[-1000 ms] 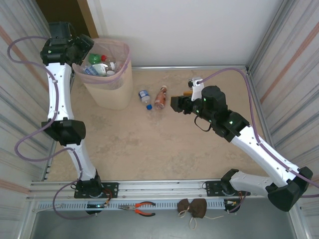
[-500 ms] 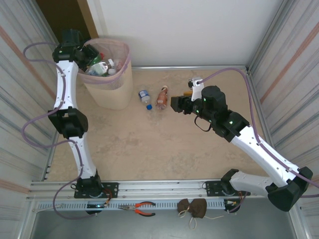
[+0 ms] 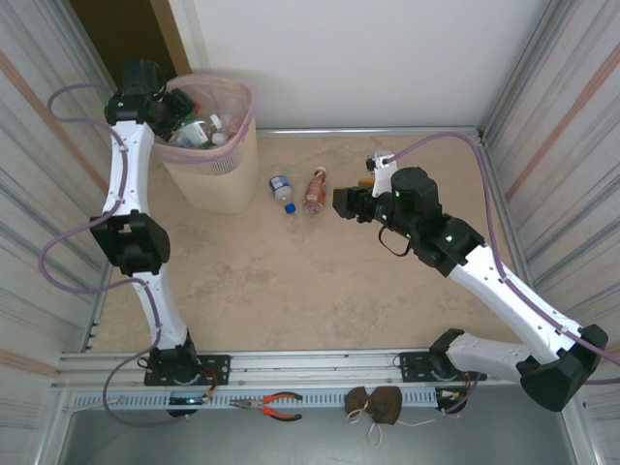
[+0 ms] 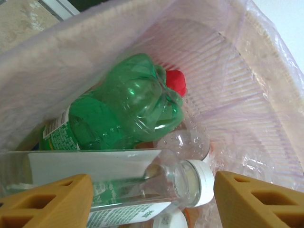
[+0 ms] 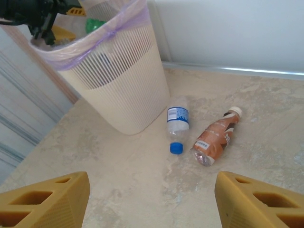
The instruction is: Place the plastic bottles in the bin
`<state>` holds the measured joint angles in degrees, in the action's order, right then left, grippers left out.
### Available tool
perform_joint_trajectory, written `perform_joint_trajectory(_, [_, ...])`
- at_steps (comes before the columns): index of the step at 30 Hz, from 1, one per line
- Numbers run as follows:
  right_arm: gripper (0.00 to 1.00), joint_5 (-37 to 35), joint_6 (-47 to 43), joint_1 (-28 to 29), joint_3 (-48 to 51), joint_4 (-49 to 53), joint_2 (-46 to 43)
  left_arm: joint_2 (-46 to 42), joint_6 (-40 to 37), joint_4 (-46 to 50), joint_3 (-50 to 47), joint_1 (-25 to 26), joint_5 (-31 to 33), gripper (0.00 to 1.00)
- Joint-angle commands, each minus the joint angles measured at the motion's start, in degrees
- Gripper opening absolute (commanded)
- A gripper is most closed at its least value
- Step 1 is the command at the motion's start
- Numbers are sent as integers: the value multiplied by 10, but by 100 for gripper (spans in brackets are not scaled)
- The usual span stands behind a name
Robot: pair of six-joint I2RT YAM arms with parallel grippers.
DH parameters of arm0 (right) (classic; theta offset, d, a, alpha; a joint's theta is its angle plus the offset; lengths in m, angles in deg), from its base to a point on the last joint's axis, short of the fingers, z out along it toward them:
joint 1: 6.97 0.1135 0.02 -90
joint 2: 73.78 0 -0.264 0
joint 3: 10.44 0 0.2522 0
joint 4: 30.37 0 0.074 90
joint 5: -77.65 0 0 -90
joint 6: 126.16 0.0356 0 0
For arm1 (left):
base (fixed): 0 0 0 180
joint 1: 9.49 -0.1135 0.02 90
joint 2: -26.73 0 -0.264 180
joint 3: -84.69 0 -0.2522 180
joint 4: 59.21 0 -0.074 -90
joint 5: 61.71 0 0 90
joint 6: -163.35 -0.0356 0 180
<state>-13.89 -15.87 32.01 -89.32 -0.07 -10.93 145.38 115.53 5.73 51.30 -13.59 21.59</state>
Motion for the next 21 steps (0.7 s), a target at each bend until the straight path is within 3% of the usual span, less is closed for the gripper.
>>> perform_joint_trajectory(1, [69, -5, -4, 2, -7, 2, -2, -38, 5, 42, -23, 14, -28, 68])
perform_joint_trajectory(11, [69, -13, 4, -6, -26, 18, 33, -86, -36, 39, -10, 0, 3, 69])
perform_joint_trajectory(16, [68, 5, 37, -31, -44, 32, 82, -129, -83, 4, -30, -1, -29, 69])
perform_joint_trajectory(21, [68, 14, 73, -60, -71, 47, 151, -204, -129, -67, -115, -2, -78, 69])
